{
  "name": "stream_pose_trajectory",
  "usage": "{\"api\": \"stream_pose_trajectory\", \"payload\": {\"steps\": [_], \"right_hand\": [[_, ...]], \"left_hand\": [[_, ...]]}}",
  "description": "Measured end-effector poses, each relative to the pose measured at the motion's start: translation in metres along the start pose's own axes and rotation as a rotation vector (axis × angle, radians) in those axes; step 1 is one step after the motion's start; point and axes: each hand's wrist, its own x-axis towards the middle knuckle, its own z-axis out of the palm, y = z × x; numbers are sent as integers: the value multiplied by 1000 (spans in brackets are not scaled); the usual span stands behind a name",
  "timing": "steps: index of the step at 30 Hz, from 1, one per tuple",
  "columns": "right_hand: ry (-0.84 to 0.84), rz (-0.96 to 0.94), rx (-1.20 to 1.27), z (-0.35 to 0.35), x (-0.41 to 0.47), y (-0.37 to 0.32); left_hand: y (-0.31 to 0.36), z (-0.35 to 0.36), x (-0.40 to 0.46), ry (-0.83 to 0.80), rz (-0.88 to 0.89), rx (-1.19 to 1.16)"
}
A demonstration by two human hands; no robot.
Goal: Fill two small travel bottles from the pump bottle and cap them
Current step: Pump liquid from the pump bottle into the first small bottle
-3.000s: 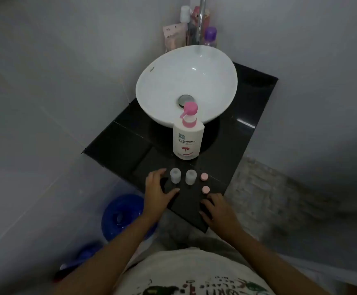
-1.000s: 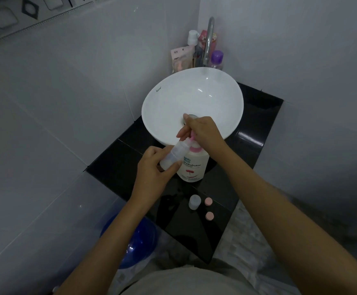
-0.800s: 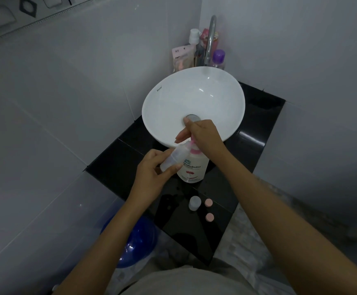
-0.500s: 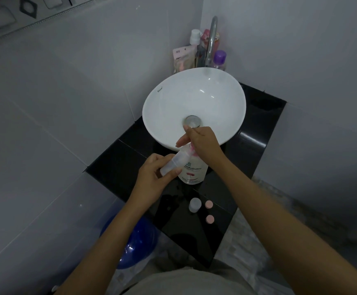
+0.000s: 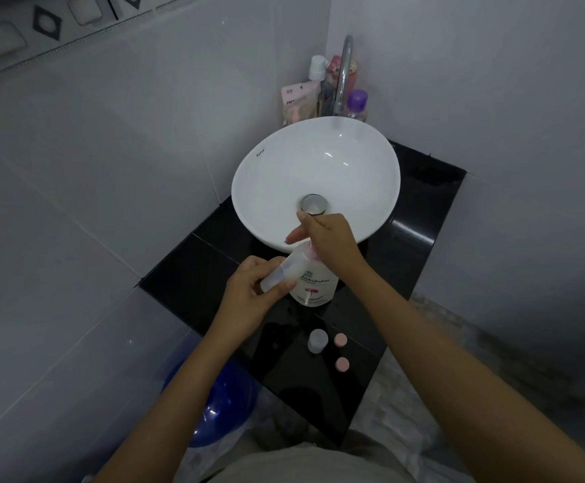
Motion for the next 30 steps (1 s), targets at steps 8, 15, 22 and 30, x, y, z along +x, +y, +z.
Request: {"api": "stream_pose_trajectory", "payload": {"steps": [8,15,22,30], "right_hand": [[-57,49,119,-8,7,-21],[33,105,166,1,0,-3],[-7,124,65,-4,7,-12],[64,73,148,3,4,0]], "left_hand": [[8,-1,0,33,40,-26],[3,2,0,30,18,-23],[4,2,1,52,7,-61],[2,2,3,34,-9,-72]]}}
